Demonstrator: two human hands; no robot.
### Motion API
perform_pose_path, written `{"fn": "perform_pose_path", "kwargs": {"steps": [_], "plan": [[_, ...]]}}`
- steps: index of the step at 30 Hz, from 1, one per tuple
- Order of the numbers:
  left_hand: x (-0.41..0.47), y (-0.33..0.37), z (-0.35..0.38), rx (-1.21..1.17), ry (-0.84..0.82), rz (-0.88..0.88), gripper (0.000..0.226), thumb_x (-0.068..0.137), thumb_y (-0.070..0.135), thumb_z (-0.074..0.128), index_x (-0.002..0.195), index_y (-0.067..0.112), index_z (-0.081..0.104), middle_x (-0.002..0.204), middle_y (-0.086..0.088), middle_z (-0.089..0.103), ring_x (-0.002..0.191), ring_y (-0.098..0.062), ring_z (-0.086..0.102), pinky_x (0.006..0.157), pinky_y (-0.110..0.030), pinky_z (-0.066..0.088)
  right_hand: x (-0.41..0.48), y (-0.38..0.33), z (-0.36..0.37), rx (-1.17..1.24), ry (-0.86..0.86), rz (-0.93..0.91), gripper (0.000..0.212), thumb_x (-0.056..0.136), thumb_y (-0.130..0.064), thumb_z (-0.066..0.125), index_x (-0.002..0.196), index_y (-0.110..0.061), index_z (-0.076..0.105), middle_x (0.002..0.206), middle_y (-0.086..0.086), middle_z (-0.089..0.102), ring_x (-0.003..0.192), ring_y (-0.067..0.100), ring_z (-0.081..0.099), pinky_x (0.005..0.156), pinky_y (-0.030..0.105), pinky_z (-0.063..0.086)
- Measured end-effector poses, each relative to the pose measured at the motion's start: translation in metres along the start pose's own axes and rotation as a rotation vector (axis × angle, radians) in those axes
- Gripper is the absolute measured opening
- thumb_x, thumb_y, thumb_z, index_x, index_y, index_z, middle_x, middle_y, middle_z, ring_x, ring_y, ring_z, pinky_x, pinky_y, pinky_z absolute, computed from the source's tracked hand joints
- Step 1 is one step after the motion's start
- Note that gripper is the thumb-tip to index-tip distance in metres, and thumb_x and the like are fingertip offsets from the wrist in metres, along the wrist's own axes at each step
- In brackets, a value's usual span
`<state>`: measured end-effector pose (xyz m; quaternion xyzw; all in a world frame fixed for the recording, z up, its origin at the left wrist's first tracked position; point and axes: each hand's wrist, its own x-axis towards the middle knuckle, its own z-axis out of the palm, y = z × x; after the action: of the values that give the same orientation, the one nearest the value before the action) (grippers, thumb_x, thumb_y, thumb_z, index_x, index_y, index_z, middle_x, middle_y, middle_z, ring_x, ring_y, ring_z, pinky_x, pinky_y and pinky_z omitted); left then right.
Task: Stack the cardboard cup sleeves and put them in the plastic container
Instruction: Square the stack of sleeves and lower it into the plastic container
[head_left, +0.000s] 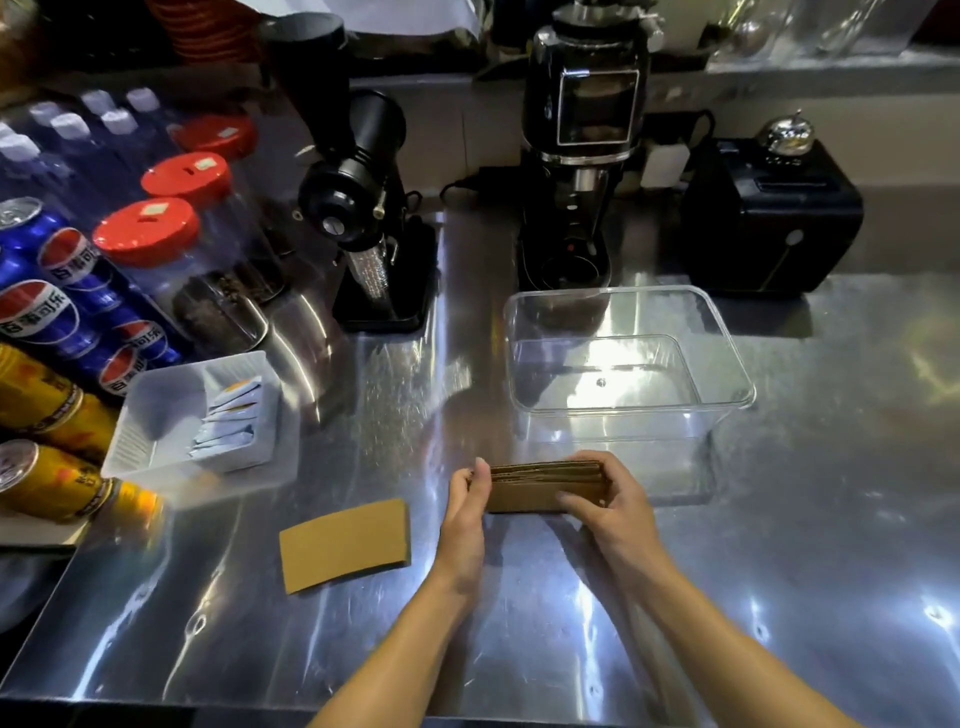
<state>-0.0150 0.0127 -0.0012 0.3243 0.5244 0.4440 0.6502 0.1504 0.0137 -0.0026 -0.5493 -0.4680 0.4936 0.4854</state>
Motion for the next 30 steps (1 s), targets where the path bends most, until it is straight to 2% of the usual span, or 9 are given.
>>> {"fn": "perform_pose_path", "kwargs": {"steps": [3, 6, 9, 12, 14, 17, 19, 23, 30], "plan": [[0.0, -0.004, 0.011, -0.023, 0.043, 0.038, 0.049, 0.062, 0.076, 0.058, 0.082, 0.031, 0.061, 0.081, 0.006, 0.064, 0.087, -0.012, 0.058, 0.088, -0.04, 0.042, -0.004, 0.004, 0.003, 0.087, 0.047, 0.047, 0.029, 0.076, -0.016, 0.074, 0.098, -0.031, 0.063, 0.094, -0.003, 0.064, 0.084, -0.002, 0.061, 0.073, 0.013, 0.051], [0.003, -0.005, 0.018, -0.065, 0.131, 0.053, 0.048, 0.062, 0.073, 0.059, 0.076, 0.027, 0.058, 0.077, 0.002, 0.058, 0.083, -0.017, 0.053, 0.082, -0.039, 0.038, -0.003, 0.004, 0.012, 0.211, 0.148, 0.114, 0.005, 0.082, -0.026, 0.066, 0.086, -0.029, 0.068, 0.078, -0.013, 0.066, 0.078, 0.002, 0.06, 0.076, 0.031, 0.051], [0.007, -0.008, 0.023, -0.015, 0.228, 0.09, 0.032, 0.074, 0.058, 0.057, 0.066, 0.026, 0.059, 0.068, 0.006, 0.058, 0.075, -0.016, 0.052, 0.077, -0.039, 0.039, 0.001, 0.006, 0.016, 0.195, 0.261, 0.137, 0.018, 0.088, -0.029, 0.058, 0.075, -0.027, 0.069, 0.067, -0.014, 0.066, 0.071, 0.004, 0.06, 0.072, 0.028, 0.045], [0.011, -0.011, 0.025, 0.025, 0.257, 0.134, 0.024, 0.082, 0.039, 0.056, 0.065, 0.023, 0.064, 0.067, 0.008, 0.063, 0.073, -0.014, 0.055, 0.076, -0.04, 0.042, 0.003, 0.011, 0.017, 0.188, 0.286, 0.14, 0.016, 0.088, -0.032, 0.055, 0.08, -0.032, 0.069, 0.078, -0.005, 0.069, 0.081, 0.016, 0.063, 0.078, 0.034, 0.05], [0.012, -0.012, 0.026, 0.012, 0.258, 0.139, 0.018, 0.079, 0.039, 0.056, 0.075, 0.025, 0.067, 0.08, 0.005, 0.067, 0.082, -0.015, 0.059, 0.082, -0.041, 0.045, 0.004, 0.015, 0.015, 0.189, 0.274, 0.14, 0.014, 0.089, -0.032, 0.055, 0.086, -0.037, 0.067, 0.087, 0.002, 0.07, 0.087, 0.018, 0.065, 0.081, 0.033, 0.051], [0.013, -0.013, 0.028, -0.011, 0.259, 0.149, 0.027, 0.08, 0.039, 0.055, 0.103, 0.028, 0.064, 0.111, -0.003, 0.066, 0.107, -0.018, 0.059, 0.097, -0.043, 0.046, 0.007, 0.018, 0.016, 0.201, 0.284, 0.133, 0.014, 0.091, -0.03, 0.053, 0.09, -0.038, 0.065, 0.089, 0.002, 0.069, 0.088, 0.017, 0.064, 0.078, 0.028, 0.051], [0.014, -0.011, 0.034, -0.043, 0.25, 0.152, 0.028, 0.084, 0.037, 0.054, 0.109, 0.025, 0.062, 0.115, -0.006, 0.065, 0.11, -0.02, 0.058, 0.098, -0.043, 0.045, 0.009, 0.018, 0.019, 0.209, 0.334, 0.133, 0.013, 0.092, -0.03, 0.051, 0.088, -0.033, 0.064, 0.084, -0.001, 0.065, 0.083, 0.016, 0.061, 0.073, 0.024, 0.049], [0.017, -0.004, 0.044, -0.076, 0.294, 0.172, 0.018, 0.085, 0.034, 0.054, 0.087, 0.025, 0.07, 0.083, -0.001, 0.066, 0.087, -0.021, 0.059, 0.083, -0.04, 0.045, 0.013, 0.013, 0.02, 0.176, 0.417, 0.09, 0.016, 0.09, -0.024, 0.056, 0.077, -0.029, 0.064, 0.072, -0.008, 0.06, 0.072, 0.009, 0.055, 0.061, 0.011, 0.046], [0.016, -0.008, 0.048, -0.068, 0.345, 0.149, 0.025, 0.09, 0.018, 0.049, 0.082, 0.022, 0.071, 0.069, 0.001, 0.069, 0.081, -0.021, 0.061, 0.077, -0.032, 0.047, 0.016, 0.015, 0.01, 0.282, 0.351, 0.143, 0.02, 0.091, -0.015, 0.049, 0.081, -0.024, 0.063, 0.07, 0.006, 0.058, 0.074, 0.022, 0.054, 0.076, 0.039, 0.044]]}}
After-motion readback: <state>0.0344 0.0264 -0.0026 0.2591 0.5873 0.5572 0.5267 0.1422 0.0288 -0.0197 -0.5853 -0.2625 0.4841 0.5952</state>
